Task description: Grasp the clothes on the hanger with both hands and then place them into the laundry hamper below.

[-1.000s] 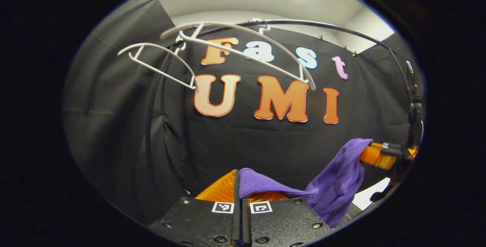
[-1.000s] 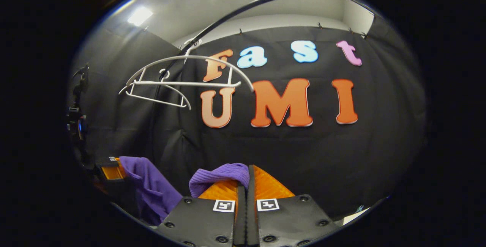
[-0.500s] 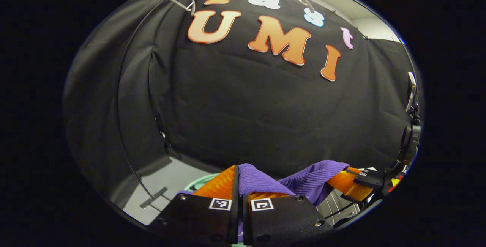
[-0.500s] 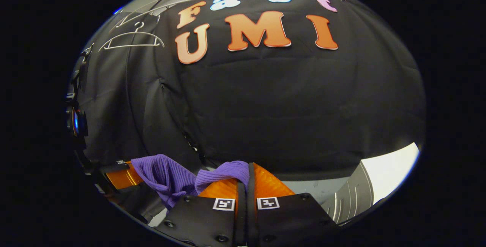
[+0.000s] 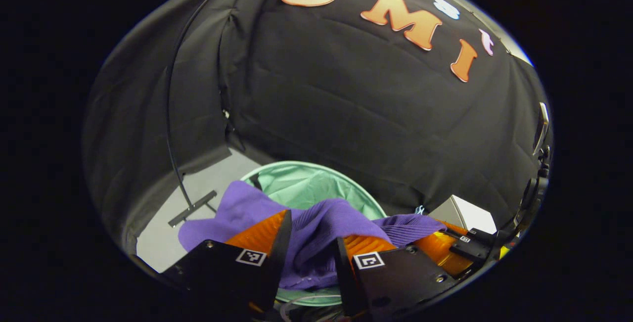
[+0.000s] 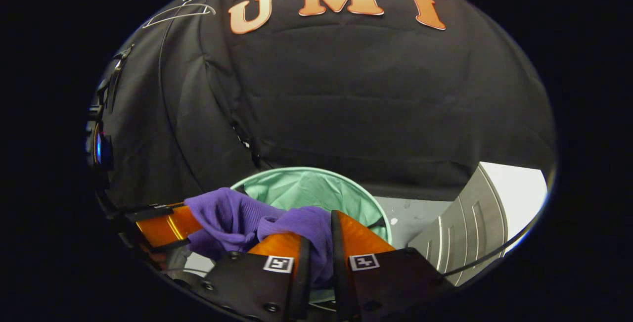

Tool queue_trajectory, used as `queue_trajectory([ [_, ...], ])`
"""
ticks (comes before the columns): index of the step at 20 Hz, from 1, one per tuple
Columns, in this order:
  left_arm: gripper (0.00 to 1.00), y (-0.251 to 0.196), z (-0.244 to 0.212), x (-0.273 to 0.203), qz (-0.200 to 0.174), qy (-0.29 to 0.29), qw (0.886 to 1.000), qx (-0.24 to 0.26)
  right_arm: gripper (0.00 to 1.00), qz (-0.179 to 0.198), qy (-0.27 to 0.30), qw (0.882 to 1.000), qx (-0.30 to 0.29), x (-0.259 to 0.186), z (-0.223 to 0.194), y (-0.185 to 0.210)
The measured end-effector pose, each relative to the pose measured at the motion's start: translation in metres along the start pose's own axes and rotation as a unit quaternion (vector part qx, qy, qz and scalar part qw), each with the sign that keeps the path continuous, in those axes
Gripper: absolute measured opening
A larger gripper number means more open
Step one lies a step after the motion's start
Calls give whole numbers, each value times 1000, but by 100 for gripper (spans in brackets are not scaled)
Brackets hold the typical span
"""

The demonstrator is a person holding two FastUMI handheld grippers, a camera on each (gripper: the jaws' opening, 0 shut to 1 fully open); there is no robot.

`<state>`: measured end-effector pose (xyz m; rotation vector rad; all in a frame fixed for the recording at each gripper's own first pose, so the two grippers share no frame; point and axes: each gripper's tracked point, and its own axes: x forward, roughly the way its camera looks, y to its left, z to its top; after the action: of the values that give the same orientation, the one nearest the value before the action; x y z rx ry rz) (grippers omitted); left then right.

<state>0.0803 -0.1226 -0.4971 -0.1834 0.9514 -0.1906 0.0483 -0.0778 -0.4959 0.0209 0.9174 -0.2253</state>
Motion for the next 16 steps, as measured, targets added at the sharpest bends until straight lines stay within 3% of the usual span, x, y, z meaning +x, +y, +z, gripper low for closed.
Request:
queue_trajectory([
  [1, 48, 4, -6, 1, 3, 9, 1000, -10, 39, -3, 12, 1000, -6, 2, -10, -1],
  [3, 76, 11, -8, 1, 7, 13, 1000, -24, 60, -10, 33, 999, -12, 3, -29, -4],
  [4, 88, 12, -12, -2, 6, 12, 1000, -22, 81, -7, 35, 999, -8, 3, -33, -2],
  [5, 100, 17, -11, -6, 13, 9, 1000, -16, 88, -2, 31, 999, -5, -2, -29, -1],
  [6, 97, 17, -7, -7, 16, 2, 1000, -9, 93, 3, 19, 1000, -7, -5, -21, 2],
  [9, 98, 10, 14, -24, 14, -34, 999, 21, 100, 9, -27, 999, -19, -21, 13, 7],
  [12, 98, -5, 44, -47, 8, -77, 996, 45, 100, 30, -65, 997, 5, -44, 48, 17],
  [16, 97, -26, 108, -100, 7, -166, 983, 78, 100, 48, -137, 989, 21, -95, 114, 20],
])
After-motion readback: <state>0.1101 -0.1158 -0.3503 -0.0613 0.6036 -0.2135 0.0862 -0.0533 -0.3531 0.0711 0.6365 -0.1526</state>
